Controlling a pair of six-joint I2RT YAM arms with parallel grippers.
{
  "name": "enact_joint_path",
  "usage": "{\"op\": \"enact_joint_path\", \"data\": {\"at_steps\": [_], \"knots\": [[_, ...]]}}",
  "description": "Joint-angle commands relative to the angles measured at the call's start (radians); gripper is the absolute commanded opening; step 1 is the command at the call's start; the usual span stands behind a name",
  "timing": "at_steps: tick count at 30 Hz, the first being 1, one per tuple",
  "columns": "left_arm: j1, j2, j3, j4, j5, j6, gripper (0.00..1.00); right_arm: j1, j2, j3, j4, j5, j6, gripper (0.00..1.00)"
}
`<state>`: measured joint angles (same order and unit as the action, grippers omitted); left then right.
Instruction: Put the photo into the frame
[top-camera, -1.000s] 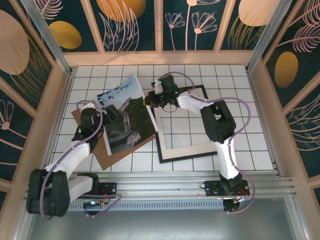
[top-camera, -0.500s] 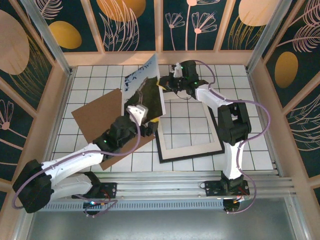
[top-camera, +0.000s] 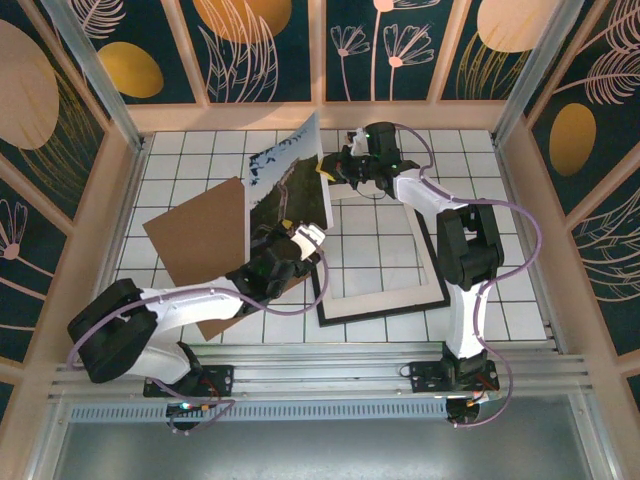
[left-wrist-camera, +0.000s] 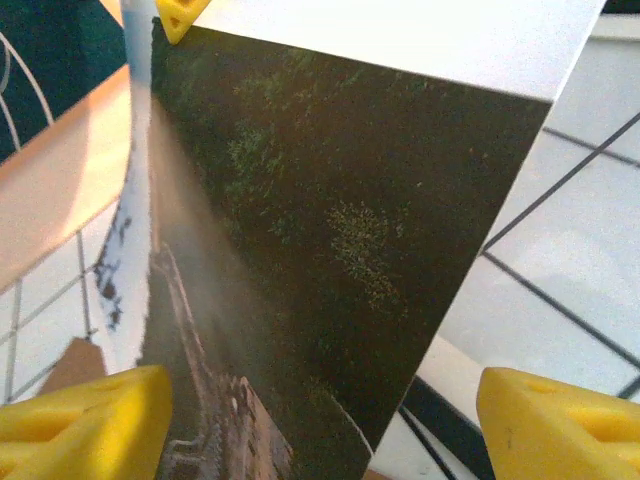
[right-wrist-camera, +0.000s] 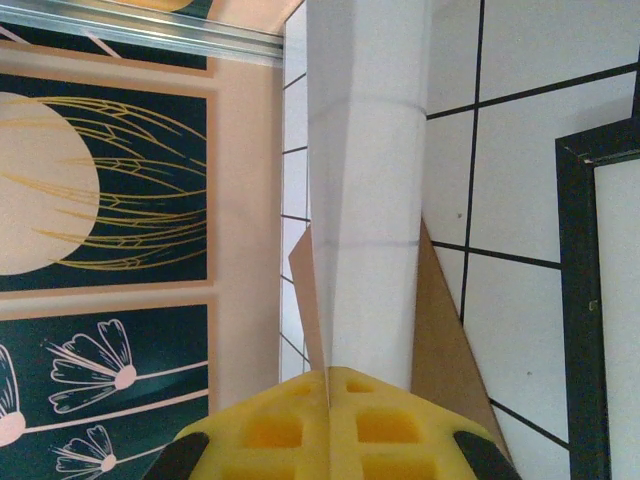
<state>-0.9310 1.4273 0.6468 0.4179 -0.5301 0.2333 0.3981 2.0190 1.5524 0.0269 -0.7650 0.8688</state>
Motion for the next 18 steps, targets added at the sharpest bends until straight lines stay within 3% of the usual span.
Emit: {"op": "enact_joint_path", "data": {"at_steps": [1, 5, 14, 18], "knots": [[-0.012, 0.041, 0.035, 0.106, -0.1, 0.091, 0.74, 0.001, -0.007, -0.012, 0.028, -0.034, 0.022, 0.0], [-0.019, 0.07, 0.033, 0.165, -0.158, 0.131, 0.62, 0.006, -0.001, -0.015, 0.02, -0.023, 0.015, 0.0], [-0.021, 0.065, 0.026, 0.213, -0.176, 0.116, 0.23, 0.01, 0.004, -0.025, 0.035, -0.017, 0.023, 0.0], [-0.022, 0.044, 0.024, 0.21, -0.208, 0.09, 0.14, 0.009, -0.003, -0.014, 0.031, -0.013, 0.021, 0.05]]}}
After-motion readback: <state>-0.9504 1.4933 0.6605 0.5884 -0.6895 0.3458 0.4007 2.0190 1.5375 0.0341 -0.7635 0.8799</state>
